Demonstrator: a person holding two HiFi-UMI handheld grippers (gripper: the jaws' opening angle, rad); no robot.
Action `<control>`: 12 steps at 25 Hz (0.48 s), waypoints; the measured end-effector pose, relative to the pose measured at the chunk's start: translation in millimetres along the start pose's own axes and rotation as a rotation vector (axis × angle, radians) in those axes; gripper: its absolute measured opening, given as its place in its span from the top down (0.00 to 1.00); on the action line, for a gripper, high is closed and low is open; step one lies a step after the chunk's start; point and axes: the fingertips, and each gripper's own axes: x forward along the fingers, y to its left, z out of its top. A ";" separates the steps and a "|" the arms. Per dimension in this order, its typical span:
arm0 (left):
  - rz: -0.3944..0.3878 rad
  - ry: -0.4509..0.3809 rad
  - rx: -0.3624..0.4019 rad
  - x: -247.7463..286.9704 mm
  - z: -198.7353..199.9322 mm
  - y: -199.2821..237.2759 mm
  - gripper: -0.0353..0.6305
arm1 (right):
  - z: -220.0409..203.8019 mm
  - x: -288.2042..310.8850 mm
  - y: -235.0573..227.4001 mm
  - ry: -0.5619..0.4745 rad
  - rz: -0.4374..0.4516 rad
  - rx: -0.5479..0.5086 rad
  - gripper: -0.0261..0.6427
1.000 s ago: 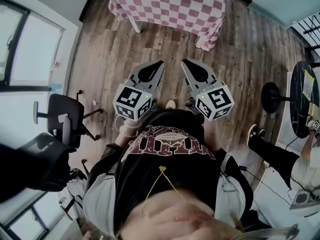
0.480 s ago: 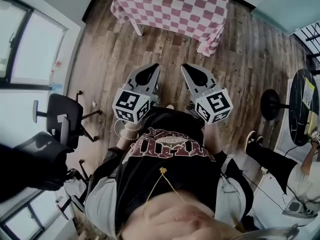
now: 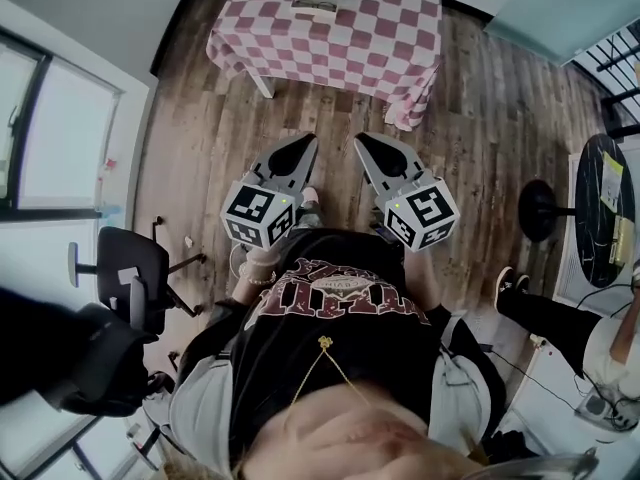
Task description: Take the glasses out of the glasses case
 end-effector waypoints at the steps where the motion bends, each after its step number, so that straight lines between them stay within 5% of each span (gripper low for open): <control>1: -0.010 0.003 0.001 4.4 1.9 4.5 0.94 | 2.2 4.9 -2.8 -0.001 -0.002 0.000 0.93; 12: -0.076 0.057 -0.012 41.2 13.6 61.1 0.94 | 14.5 66.5 -23.8 0.021 -0.015 -0.036 0.93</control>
